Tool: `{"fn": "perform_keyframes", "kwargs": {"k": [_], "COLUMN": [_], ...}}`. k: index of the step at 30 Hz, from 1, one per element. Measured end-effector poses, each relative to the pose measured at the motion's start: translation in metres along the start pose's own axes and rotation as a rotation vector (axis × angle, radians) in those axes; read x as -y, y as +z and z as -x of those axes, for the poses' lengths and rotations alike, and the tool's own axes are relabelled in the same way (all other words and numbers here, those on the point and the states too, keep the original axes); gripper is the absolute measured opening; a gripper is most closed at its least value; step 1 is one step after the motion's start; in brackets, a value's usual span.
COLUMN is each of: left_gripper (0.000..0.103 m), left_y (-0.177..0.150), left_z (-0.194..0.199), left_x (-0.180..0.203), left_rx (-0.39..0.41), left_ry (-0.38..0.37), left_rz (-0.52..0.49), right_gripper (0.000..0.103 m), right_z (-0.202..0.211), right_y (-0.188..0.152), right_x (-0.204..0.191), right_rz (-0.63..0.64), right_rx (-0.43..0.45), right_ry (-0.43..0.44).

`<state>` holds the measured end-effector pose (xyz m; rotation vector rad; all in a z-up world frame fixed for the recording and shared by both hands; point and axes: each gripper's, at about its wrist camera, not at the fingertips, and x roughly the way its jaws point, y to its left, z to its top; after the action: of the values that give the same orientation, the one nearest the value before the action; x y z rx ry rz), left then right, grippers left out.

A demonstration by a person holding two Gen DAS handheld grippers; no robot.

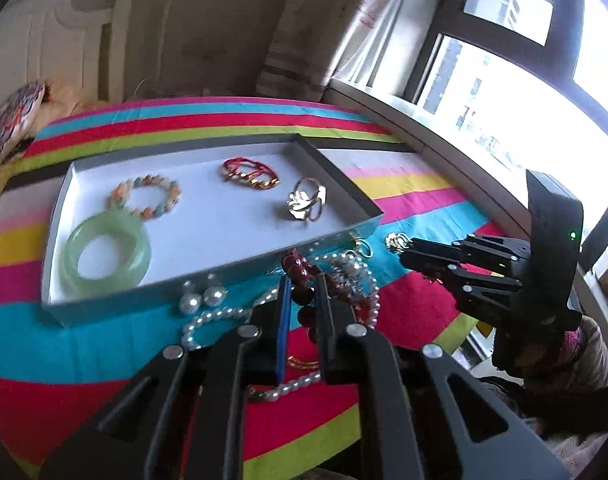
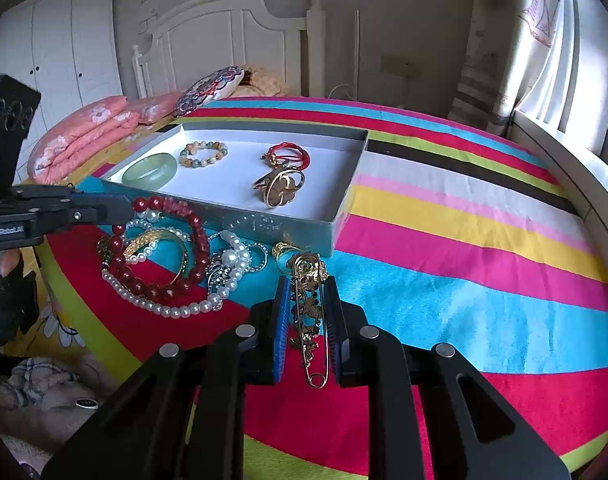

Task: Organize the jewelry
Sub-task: 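Grasp the gold safety-pin brooch with the right tool while the left tool grasps the dark red bead bracelet, then carry brooch and bracelet into the white tray and open both tools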

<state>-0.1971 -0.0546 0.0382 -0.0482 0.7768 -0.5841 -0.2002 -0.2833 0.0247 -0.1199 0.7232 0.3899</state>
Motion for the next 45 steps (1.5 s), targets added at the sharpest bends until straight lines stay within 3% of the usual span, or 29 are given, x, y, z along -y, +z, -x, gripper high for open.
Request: {"fn": "perform_keyframes", "kwargs": {"k": [5, 14, 21, 28, 35, 45], "left_gripper": [0.011, 0.010, 0.010, 0.011, 0.011, 0.011], "left_y": [0.005, 0.018, 0.041, 0.068, 0.096, 0.123], "left_z": [-0.004, 0.015, 0.025, 0.038, 0.028, -0.017], "left_x": [0.005, 0.033, 0.051, 0.048, 0.038, 0.005], "left_rx": [0.007, 0.103, 0.151, 0.193, 0.186, 0.120], "left_ry": [0.010, 0.026, 0.051, 0.092, 0.148, 0.238], "left_rz": [-0.018, -0.124, -0.211, -0.232, -0.247, -0.253], "right_gripper": [0.018, 0.018, 0.018, 0.018, 0.018, 0.018], "right_z": [0.003, 0.013, 0.015, 0.012, -0.001, -0.052], "right_y": [0.001, 0.005, 0.011, 0.019, 0.039, 0.077], "right_x": [0.001, 0.005, 0.000, -0.012, -0.028, -0.056], "right_rz": [-0.008, -0.016, 0.012, 0.061, 0.120, 0.179], "right_rx": [0.013, 0.055, 0.068, 0.070, 0.069, 0.004], "right_ry": [-0.003, -0.011, -0.013, -0.005, 0.013, 0.080]}}
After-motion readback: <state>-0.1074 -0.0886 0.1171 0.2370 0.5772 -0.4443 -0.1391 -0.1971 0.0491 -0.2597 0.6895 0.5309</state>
